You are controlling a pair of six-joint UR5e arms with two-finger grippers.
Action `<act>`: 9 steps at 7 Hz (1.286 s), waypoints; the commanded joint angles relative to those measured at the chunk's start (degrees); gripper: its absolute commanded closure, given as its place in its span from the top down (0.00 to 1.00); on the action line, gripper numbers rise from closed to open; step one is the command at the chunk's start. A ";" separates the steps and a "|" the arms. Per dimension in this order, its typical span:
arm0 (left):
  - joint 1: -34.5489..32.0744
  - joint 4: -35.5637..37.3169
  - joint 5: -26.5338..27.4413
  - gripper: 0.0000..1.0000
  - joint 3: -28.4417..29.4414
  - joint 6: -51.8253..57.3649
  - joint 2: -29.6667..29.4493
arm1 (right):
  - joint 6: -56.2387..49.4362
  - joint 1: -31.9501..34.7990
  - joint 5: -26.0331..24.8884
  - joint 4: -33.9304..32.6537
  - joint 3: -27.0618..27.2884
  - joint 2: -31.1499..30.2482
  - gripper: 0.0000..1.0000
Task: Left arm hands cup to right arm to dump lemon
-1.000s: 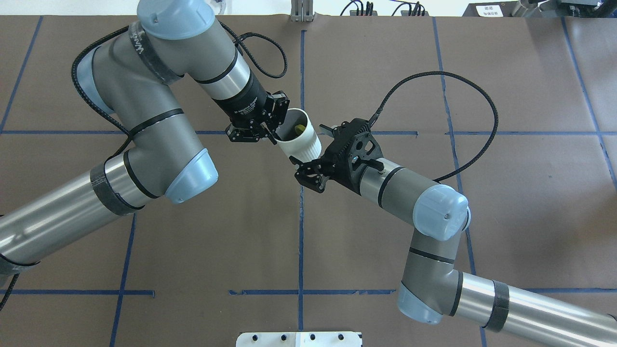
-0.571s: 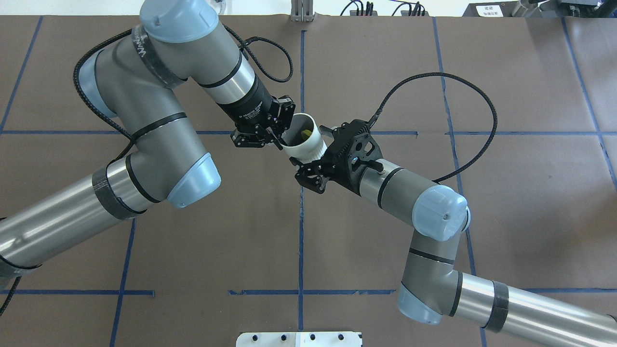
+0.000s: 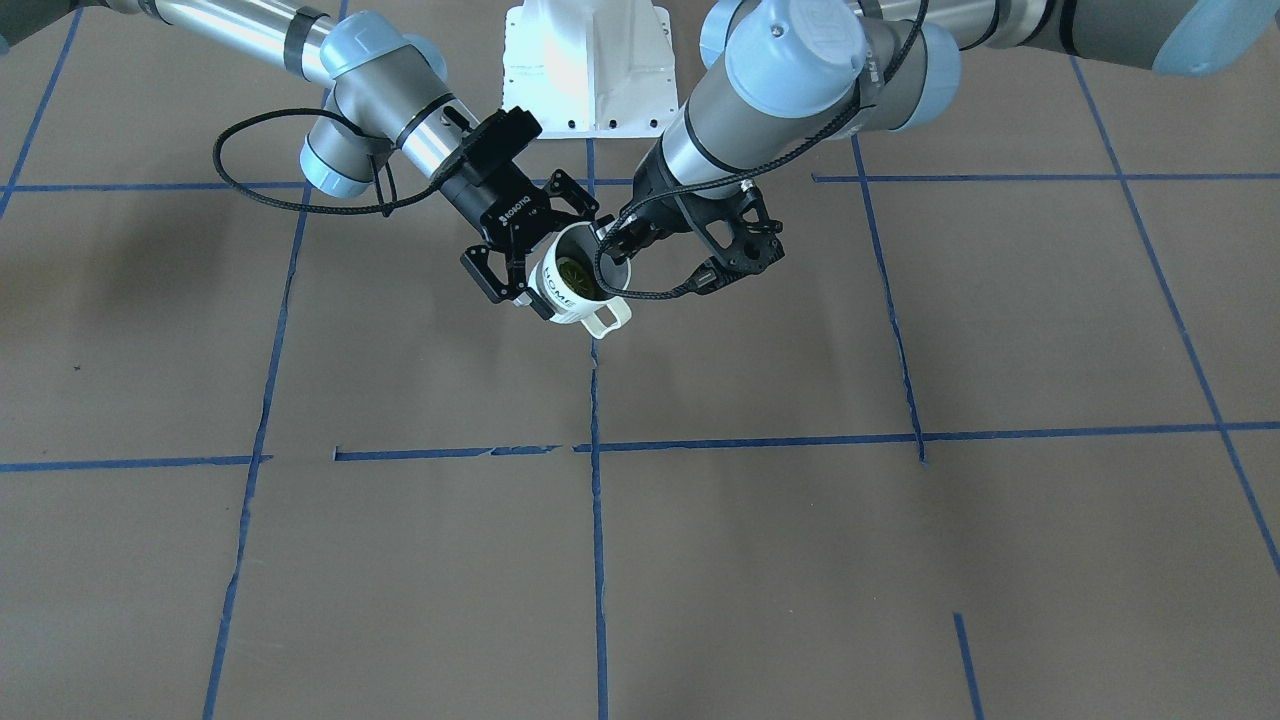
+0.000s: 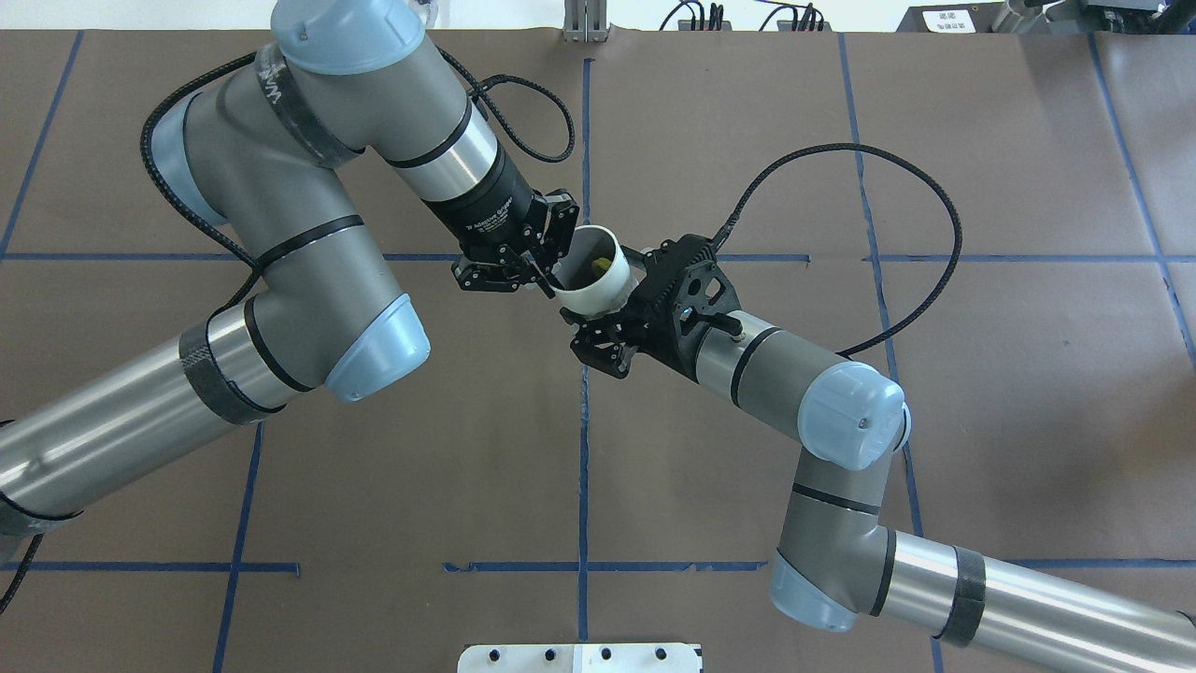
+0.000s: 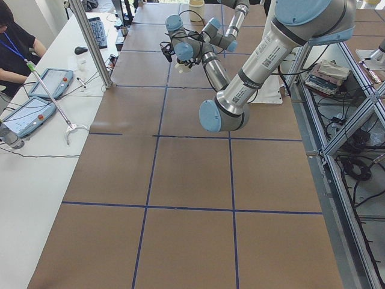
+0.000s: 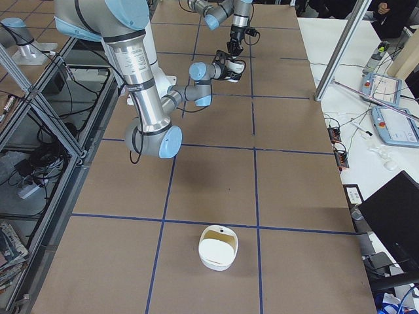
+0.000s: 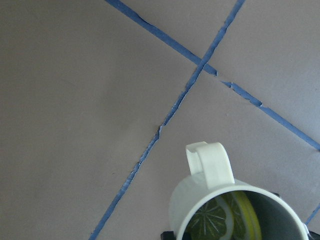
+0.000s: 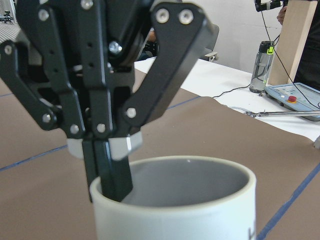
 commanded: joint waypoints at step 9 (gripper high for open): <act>-3.14 0.38 13.02 1.00 2.46 43.79 14.63 | 3.63 4.55 0.21 -0.49 -0.11 -1.77 0.13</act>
